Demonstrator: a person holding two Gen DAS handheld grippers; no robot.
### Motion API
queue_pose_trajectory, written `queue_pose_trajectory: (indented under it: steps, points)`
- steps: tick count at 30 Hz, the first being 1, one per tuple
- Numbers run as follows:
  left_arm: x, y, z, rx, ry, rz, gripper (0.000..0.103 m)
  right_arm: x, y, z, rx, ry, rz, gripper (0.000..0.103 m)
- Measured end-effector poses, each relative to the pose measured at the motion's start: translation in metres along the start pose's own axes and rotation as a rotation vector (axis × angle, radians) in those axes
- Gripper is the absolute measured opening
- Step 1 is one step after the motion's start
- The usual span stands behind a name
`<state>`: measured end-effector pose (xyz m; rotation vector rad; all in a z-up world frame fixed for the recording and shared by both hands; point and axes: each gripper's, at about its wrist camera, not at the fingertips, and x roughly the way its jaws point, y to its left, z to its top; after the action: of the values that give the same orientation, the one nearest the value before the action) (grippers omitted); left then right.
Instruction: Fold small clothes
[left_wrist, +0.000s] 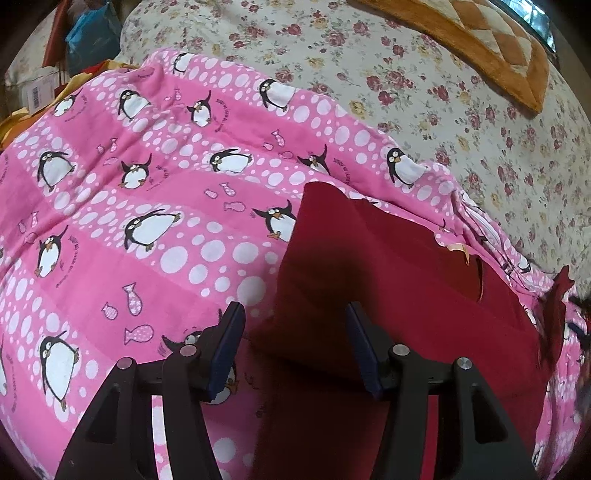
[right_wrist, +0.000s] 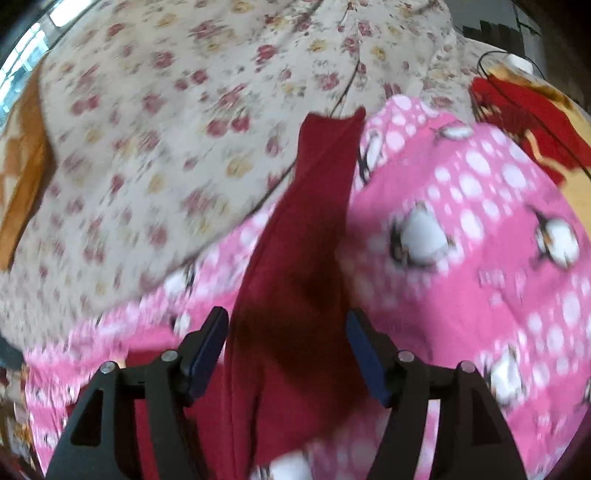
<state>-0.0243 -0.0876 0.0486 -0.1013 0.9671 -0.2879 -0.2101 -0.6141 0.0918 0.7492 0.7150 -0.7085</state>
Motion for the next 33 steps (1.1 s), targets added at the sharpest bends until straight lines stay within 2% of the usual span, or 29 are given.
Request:
queue_pose_trajectory:
  steps: [4, 8, 9, 10, 12, 14, 18, 25, 30, 33]
  points:
    - [0.003, -0.003, 0.001, 0.02, 0.003, 0.003, 0.036, 0.026, 0.002, 0.033, 0.018, -0.041, -0.031, 0.076]
    - [0.011, -0.004, 0.001, 0.034, 0.013, 0.026, 0.036, 0.063, -0.001, 0.051, 0.018, -0.001, -0.045, 0.073]
    - [0.012, -0.004, 0.002, 0.031, 0.018, 0.026, 0.036, 0.066, -0.001, 0.052, 0.011, -0.001, -0.049, 0.059]
    - [0.013, -0.003, 0.002, 0.028, 0.021, 0.026, 0.036, 0.069, -0.002, 0.054, -0.007, -0.003, -0.043, 0.034]
    - [0.012, -0.003, 0.002, 0.027, 0.015, 0.027, 0.036, 0.066, -0.002, 0.056, -0.033, 0.0, -0.028, 0.019]
    - [0.01, -0.003, 0.003, 0.026, 0.008, 0.027, 0.036, 0.05, -0.001, 0.057, -0.061, -0.015, 0.017, 0.013]
    - [0.002, 0.003, 0.005, -0.002, -0.014, 0.019, 0.036, 0.005, 0.015, 0.05, -0.136, -0.029, 0.139, 0.012]
    - [-0.01, 0.015, 0.007, -0.055, -0.047, 0.009, 0.036, -0.055, 0.078, 0.01, -0.304, -0.007, 0.284, 0.01]
    - [-0.014, 0.019, 0.008, -0.073, -0.063, -0.009, 0.036, -0.086, 0.126, -0.058, -0.429, 0.055, 0.407, 0.01]
    - [-0.014, 0.018, 0.007, -0.069, -0.056, -0.021, 0.036, -0.094, 0.157, -0.105, -0.539, 0.083, 0.436, 0.01]
